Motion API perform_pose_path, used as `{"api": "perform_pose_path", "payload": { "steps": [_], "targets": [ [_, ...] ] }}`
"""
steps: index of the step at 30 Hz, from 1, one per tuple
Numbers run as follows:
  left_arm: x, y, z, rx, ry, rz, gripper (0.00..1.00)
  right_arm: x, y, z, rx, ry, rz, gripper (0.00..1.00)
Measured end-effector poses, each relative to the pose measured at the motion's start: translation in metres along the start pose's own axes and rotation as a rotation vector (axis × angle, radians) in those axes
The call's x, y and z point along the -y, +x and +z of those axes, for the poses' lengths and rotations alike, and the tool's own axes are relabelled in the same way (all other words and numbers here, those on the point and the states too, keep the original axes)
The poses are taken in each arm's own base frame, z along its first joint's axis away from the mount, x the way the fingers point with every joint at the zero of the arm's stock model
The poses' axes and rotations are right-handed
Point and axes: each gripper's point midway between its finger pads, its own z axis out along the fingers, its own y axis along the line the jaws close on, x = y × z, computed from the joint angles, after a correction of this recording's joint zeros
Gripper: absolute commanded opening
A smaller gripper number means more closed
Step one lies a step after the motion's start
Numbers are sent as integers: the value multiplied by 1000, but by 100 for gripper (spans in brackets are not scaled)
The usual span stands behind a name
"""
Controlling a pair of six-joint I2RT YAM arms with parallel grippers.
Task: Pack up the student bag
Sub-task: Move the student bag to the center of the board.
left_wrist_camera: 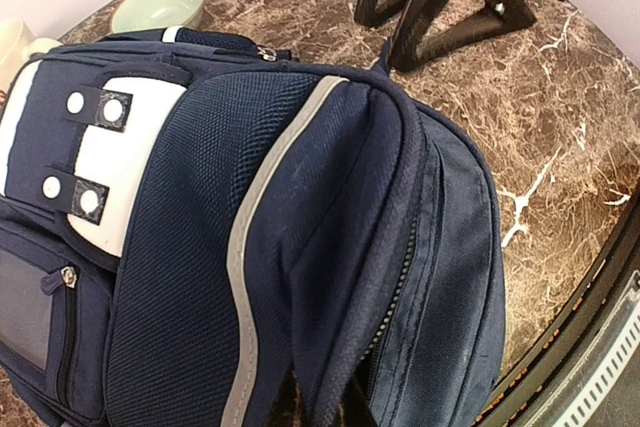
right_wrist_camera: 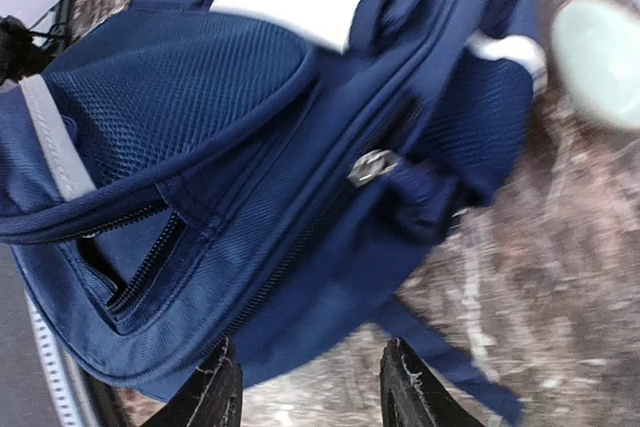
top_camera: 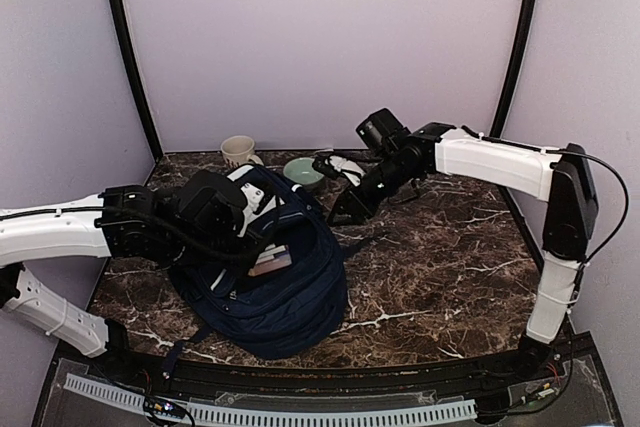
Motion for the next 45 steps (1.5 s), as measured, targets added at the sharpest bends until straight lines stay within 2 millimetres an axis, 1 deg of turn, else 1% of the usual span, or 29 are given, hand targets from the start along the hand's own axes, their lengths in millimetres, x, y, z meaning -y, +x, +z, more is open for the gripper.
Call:
{"api": "perform_pose_path", "payload": {
  "steps": [2, 4, 8, 11, 12, 13, 16, 18, 21, 24, 27, 32, 35, 38, 40, 45],
  "targets": [
    [2, 2, 3, -13, 8, 5, 0, -6, 11, 13, -37, -66, 62, 48],
    [4, 4, 6, -23, 13, 13, 0, -11, 17, 21, -62, -109, 106, 46],
    [10, 10, 11, -51, 31, 31, 0, -14, 20, 31, -91, -176, 167, 39],
    [14, 13, 15, -68, 50, 42, 0, -19, 24, 42, -107, -251, 215, 37],
    [16, 14, 17, -76, 55, 44, 0, -22, 27, 46, -115, -280, 232, 34],
    [18, 16, 19, -86, 62, 47, 0, -24, 30, 49, -124, -303, 250, 29],
    [23, 22, 25, -114, 80, 54, 0, -26, 36, 55, -138, -358, 294, 9],
    [27, 26, 30, -131, 91, 58, 0, -29, 37, 55, -144, -388, 324, 0],
    [30, 28, 31, -142, 106, 58, 0, -32, 37, 54, -142, -414, 341, 0],
    [34, 29, 31, -149, 126, 59, 0, -34, 45, 53, -141, -434, 354, 0],
    [42, 30, 31, -157, 168, 57, 0, -39, 62, 45, -149, -454, 368, 0],
    [62, 27, 31, -147, 260, 65, 0, -55, 90, 16, -162, -470, 329, 0],
    [76, 26, 35, -142, 310, 77, 0, -66, 108, -1, -170, -470, 303, 0],
    [91, 24, 45, -146, 356, 97, 0, -72, 124, -17, -166, -453, 290, 0],
    [101, 22, 54, -154, 376, 113, 0, -72, 132, -26, -158, -433, 288, 0],
    [130, 8, 83, -175, 404, 173, 0, -61, 152, -47, -129, -350, 308, 0]
  ]
}}
